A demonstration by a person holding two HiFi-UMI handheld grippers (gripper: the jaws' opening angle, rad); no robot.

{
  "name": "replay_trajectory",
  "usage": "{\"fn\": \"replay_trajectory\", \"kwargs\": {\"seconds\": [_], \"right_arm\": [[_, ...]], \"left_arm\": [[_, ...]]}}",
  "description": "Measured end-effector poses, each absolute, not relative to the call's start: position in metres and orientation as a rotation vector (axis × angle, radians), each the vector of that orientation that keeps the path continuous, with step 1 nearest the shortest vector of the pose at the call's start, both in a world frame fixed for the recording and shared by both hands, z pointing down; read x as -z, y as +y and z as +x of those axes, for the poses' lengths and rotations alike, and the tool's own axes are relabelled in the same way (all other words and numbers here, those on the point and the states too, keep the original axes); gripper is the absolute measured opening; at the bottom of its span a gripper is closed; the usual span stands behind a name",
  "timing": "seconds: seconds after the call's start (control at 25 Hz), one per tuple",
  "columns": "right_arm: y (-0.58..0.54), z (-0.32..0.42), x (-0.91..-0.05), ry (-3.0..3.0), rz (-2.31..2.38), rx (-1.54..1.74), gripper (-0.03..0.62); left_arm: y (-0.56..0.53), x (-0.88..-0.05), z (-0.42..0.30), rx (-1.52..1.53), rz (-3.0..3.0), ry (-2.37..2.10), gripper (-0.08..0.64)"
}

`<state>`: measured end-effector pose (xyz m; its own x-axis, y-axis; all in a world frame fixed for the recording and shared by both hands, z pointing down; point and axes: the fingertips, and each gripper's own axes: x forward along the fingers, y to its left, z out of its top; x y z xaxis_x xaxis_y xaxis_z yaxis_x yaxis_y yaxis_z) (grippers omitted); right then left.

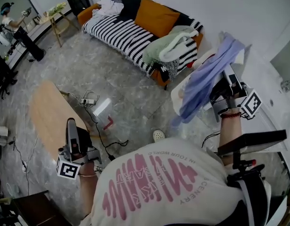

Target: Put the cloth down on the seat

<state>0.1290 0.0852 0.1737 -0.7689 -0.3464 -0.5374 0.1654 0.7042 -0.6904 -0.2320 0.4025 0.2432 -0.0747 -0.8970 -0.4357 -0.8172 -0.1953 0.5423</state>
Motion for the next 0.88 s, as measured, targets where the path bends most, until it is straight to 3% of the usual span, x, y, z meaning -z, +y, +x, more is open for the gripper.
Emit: {"fn": "replay_trajectory", "kwargs": {"seconds": [0.4,0.64,0.88], "right_arm": [[-0.032,0.091,-0.155,2.262,-0.089,0.946,0.086],[-0.08,0.078,-0.144,2.249,-0.042,0.911,0.086],[-0.084,0.069,-0.127,2.199,0.037,0.88,0.086]], "left_arm": [[0.317,-0.256,-0.275,1.177,1.917,-2.047,0.009],[0.271,-0.266,-0.28,0.705,1.918,-2.324,0.009],[0.247,-0.274,-0.287,0.693,1.892,-2.279,0.009]]}}
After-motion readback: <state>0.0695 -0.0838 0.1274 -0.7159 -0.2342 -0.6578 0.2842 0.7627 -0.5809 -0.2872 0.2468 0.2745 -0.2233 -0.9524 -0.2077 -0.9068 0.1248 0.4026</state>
